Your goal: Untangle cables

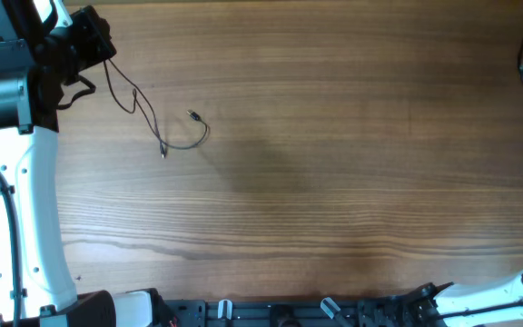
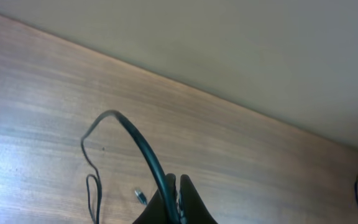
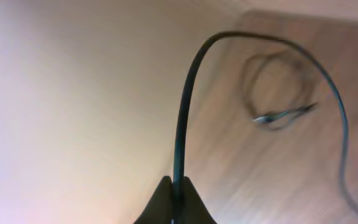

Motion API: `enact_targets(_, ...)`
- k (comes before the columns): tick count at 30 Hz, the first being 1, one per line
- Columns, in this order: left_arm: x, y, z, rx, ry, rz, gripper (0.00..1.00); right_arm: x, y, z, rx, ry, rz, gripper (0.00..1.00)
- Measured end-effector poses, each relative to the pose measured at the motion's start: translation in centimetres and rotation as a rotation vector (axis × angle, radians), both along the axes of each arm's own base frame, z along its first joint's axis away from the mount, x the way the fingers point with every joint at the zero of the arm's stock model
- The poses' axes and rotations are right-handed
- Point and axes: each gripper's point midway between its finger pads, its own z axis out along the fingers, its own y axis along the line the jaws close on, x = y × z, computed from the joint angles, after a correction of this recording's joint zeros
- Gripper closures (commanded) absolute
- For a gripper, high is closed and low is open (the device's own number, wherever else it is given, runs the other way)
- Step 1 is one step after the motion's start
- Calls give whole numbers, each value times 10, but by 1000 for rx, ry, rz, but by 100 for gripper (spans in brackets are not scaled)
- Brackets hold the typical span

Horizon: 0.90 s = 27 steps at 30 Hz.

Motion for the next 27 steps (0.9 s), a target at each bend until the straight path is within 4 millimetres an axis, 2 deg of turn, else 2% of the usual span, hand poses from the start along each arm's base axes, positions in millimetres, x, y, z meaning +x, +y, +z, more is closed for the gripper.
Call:
enact_targets(1, 0, 0, -1, 1, 3, -1, 96, -7, 2, -5, 44, 15, 2, 96)
enact_targets(3, -2, 0, -3, 3, 14, -3, 96, -41, -1, -30, 132, 110, -50, 96)
enact_targets(6, -2, 0, -3, 3, 15, -4, 96, -87, -37, -70, 23, 373, -243, 96)
enact_targets(8, -4, 0, -5, 1, 25, -4, 96, -98, -57, -86, -80, 498, -341, 96)
enact_targets(11, -8, -1, -10, 18, 46, -18, 96, -88, -63, -124, -198, 630, -400, 96)
enact_targets(15, -7, -1, -9, 36, 39, -32, 96, -75, -51, -181, -285, 700, -412, 96)
enact_targets(17, -6, -1, -7, 41, 29, -34, 96, -65, -43, -202, -329, 686, -409, 96)
enact_targets(23, -5, -1, -7, 42, 26, -35, 96, -40, -14, -240, -391, 657, -361, 96)
enact_targets(25, -5, -1, -7, 42, 26, -34, 96, -23, -4, -255, -396, 655, -319, 96)
enact_targets(27, -5, -1, -7, 42, 27, -35, 96, 3, 7, -258, -393, 581, -293, 96)
